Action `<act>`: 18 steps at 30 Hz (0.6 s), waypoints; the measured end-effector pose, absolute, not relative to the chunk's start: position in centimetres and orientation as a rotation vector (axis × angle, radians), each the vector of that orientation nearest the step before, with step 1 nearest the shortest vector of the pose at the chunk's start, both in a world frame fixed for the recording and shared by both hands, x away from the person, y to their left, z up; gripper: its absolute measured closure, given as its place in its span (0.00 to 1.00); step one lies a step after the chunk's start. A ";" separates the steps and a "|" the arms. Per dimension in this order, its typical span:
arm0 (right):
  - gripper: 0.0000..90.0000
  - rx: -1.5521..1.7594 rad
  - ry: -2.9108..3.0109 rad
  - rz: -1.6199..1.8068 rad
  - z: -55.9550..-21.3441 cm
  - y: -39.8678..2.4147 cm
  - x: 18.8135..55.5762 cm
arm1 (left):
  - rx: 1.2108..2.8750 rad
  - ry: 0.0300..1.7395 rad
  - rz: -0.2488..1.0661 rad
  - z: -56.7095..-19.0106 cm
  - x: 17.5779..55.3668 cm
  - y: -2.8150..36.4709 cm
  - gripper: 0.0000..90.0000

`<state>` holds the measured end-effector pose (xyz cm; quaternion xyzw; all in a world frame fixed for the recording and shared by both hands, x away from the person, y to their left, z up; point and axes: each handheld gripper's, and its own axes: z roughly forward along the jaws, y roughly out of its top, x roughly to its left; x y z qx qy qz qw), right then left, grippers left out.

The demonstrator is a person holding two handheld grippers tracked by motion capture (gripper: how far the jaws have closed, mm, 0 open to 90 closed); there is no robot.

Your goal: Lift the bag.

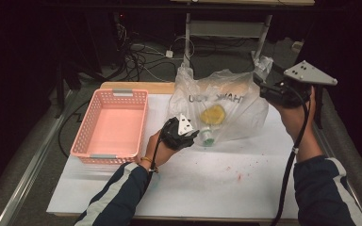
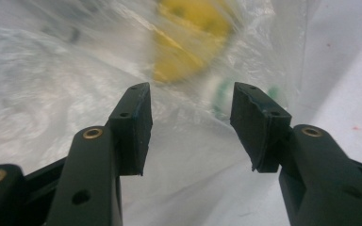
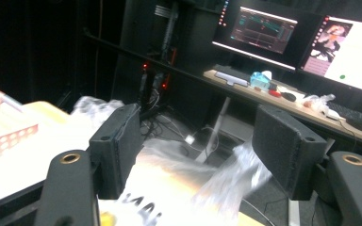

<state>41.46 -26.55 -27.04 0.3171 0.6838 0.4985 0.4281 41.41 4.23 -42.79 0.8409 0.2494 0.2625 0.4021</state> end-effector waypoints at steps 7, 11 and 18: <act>0.37 0.763 1.751 1.282 -30.2 -26.4 38.6 | 2.072 0.567 0.709 -41.3 39.4 4.8 0.43; 0.37 0.745 1.770 1.300 -31.7 -26.4 36.7 | 2.032 0.486 0.752 -40.1 37.0 5.9 0.28; 0.34 0.714 1.806 1.309 -33.8 -26.5 34.1 | 1.971 0.455 0.792 -39.0 34.3 8.1 0.21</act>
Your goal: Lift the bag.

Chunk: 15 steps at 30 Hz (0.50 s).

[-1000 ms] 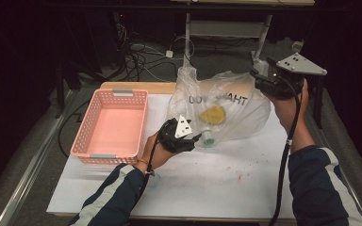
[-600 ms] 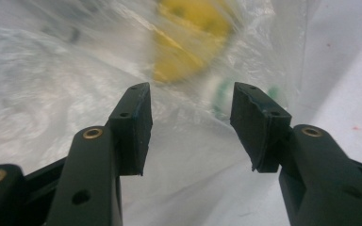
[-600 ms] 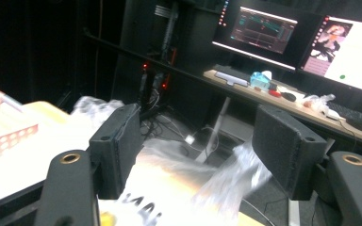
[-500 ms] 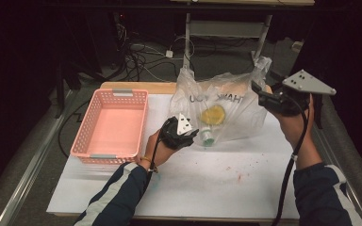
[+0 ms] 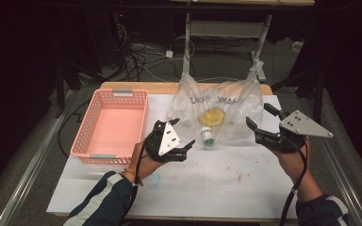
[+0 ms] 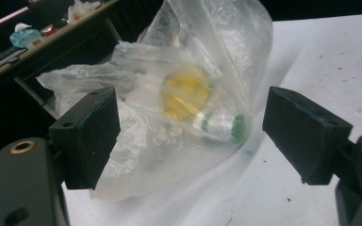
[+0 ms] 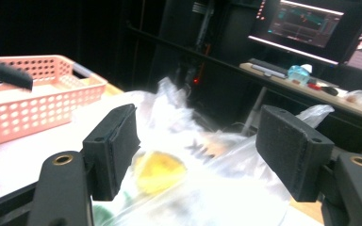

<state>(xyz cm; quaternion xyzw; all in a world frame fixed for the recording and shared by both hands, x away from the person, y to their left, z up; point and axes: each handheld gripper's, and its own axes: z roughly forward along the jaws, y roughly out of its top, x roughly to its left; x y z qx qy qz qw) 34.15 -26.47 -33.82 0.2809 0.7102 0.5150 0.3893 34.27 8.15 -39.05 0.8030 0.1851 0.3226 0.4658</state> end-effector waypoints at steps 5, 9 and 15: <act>0.32 0.716 1.835 1.318 -35.1 -26.7 32.8 | 1.962 0.441 0.801 -38.8 32.9 9.8 0.21; 0.30 0.717 1.850 1.311 -36.1 -27.1 32.3 | 1.962 0.459 0.827 -39.0 32.1 11.6 0.21; 0.28 0.694 1.884 1.302 -37.5 -27.3 31.6 | 1.981 0.492 0.843 -39.6 31.3 13.8 0.21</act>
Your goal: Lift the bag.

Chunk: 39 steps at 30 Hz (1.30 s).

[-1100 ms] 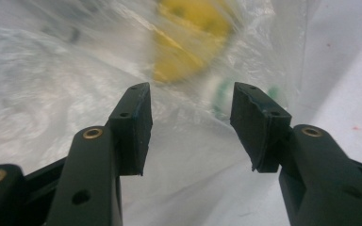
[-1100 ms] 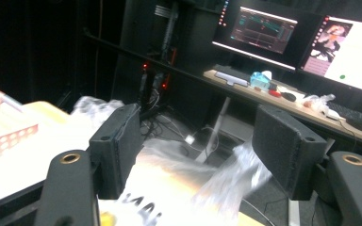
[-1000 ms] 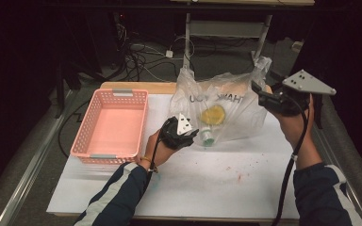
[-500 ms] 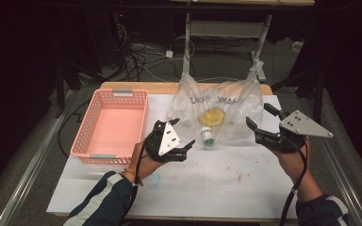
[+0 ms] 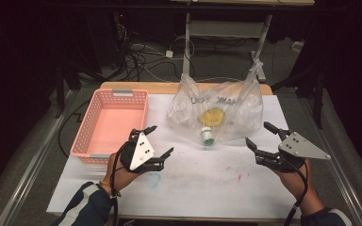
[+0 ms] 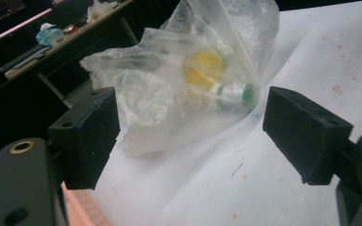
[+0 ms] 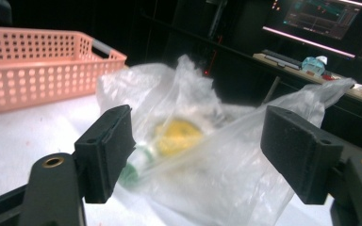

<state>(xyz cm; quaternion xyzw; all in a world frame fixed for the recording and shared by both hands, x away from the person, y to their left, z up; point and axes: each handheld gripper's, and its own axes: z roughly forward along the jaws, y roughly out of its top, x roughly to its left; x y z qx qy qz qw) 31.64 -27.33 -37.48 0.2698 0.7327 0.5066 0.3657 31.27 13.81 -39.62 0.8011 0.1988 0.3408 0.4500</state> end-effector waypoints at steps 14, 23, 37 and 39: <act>0.25 0.712 1.921 1.272 -40.2 -28.0 30.1 | 2.036 0.526 0.854 -41.9 29.0 16.5 0.21; 0.24 0.711 1.944 1.271 -42.5 -28.0 28.9 | 2.060 0.579 0.853 -43.7 28.0 17.9 0.21; 0.22 0.674 2.036 1.228 -44.6 -27.1 28.1 | 2.083 0.623 0.846 -45.1 27.6 18.6 0.21; 0.22 0.671 2.039 1.232 -44.5 -27.0 28.0 | 2.076 0.623 0.840 -45.0 27.5 18.7 0.21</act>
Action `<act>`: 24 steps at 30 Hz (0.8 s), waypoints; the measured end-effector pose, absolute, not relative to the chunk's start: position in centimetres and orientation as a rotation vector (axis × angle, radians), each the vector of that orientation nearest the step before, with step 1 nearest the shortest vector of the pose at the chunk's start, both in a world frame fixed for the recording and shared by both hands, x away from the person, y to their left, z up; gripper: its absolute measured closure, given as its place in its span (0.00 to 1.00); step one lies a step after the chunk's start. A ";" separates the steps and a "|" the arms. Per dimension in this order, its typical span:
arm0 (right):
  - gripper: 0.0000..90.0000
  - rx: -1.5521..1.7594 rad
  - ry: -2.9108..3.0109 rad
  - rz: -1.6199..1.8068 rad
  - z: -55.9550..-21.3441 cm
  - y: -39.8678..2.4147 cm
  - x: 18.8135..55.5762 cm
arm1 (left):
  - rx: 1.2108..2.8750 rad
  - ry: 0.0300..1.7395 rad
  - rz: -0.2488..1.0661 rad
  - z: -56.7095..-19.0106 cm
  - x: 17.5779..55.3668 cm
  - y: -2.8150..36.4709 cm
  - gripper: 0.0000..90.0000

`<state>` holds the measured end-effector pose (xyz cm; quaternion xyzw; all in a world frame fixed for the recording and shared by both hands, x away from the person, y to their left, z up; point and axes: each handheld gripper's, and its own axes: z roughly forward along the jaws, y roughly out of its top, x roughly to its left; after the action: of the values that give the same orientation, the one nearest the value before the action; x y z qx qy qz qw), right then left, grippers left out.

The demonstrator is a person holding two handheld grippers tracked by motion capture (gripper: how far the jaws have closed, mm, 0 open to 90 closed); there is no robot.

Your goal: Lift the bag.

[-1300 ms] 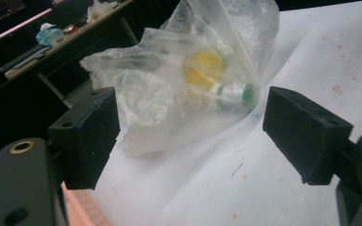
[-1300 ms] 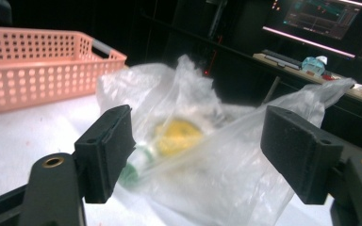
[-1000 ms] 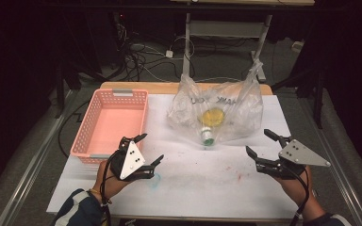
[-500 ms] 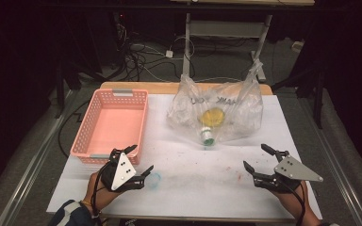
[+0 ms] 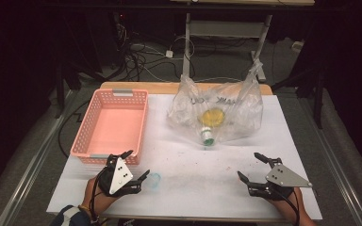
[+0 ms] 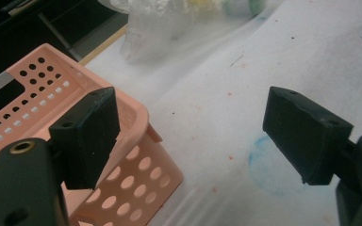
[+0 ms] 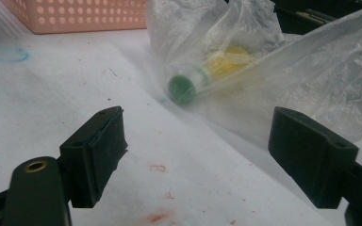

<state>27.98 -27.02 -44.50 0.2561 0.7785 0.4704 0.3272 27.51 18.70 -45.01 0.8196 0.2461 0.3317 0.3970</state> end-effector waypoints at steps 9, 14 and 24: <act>0.22 0.650 2.048 1.221 -44.4 -26.5 27.8 | 2.091 0.617 0.816 -45.1 27.6 18.6 0.21; 0.22 0.647 2.053 1.221 -44.4 -26.6 27.8 | 2.099 0.617 0.809 -45.2 27.7 18.4 0.21; 0.20 0.643 2.057 1.206 -44.7 -26.4 28.1 | 2.097 0.623 0.804 -45.2 27.7 18.4 0.21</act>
<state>28.05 -26.38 -44.67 0.2459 0.7863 0.4612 0.3296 27.74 18.41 -45.25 0.8269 0.2454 0.3169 0.3945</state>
